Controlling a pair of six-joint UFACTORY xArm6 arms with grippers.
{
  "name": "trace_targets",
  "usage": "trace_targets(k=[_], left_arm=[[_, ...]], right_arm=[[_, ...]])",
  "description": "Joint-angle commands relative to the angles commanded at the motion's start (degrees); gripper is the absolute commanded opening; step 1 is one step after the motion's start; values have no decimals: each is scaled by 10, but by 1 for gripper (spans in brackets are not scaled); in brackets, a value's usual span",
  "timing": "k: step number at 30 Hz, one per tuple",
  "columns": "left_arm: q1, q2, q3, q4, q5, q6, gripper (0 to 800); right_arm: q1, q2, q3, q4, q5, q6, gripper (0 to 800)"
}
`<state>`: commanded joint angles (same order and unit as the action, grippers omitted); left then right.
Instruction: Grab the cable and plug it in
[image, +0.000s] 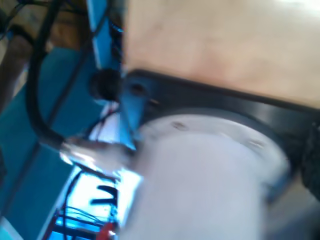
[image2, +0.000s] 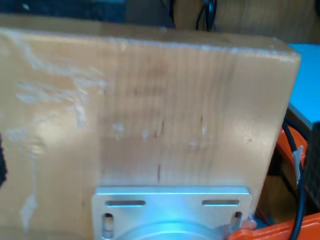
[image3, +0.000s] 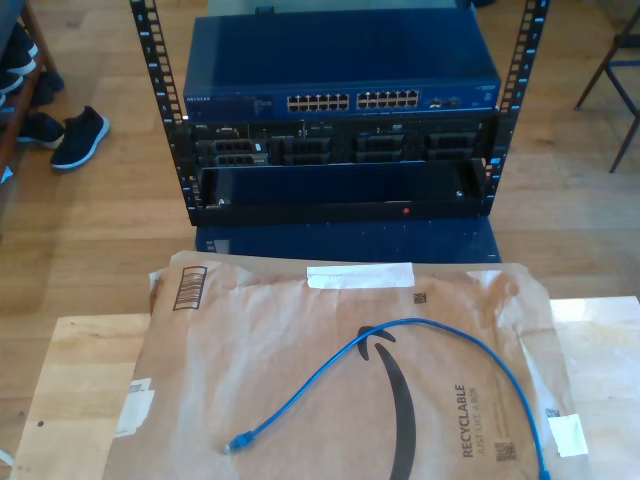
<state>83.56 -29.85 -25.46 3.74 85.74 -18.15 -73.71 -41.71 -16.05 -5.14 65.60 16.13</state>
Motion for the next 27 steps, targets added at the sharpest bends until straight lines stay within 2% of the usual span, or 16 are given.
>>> trace_targets(k=[2,4,9,13,15,19,24,27], left_arm=[[-30,-2,-31,-8,47,-37,799],[-81,-5,-56,-38,72,-84,798],[-242,9,-108,-67,69,-243,798],[-393,9,-132,-78,69,-394,798],[-443,10,-137,-89,67,-445,798],[-498,11,-135,-133,53,-493,798],[-516,38,-133,-153,23,-518,798],[-543,44,-130,-153,9,-535,798]], right_arm=[[35,0,-14,0,0,31,797],[72,0,-32,0,0,76,796],[198,4,-69,1,-4,219,796],[343,5,-91,1,-2,343,794],[417,6,-113,0,3,408,794],[547,31,-135,1,5,540,794],[721,120,-187,0,6,674,793],[808,173,-231,1,4,742,793]])
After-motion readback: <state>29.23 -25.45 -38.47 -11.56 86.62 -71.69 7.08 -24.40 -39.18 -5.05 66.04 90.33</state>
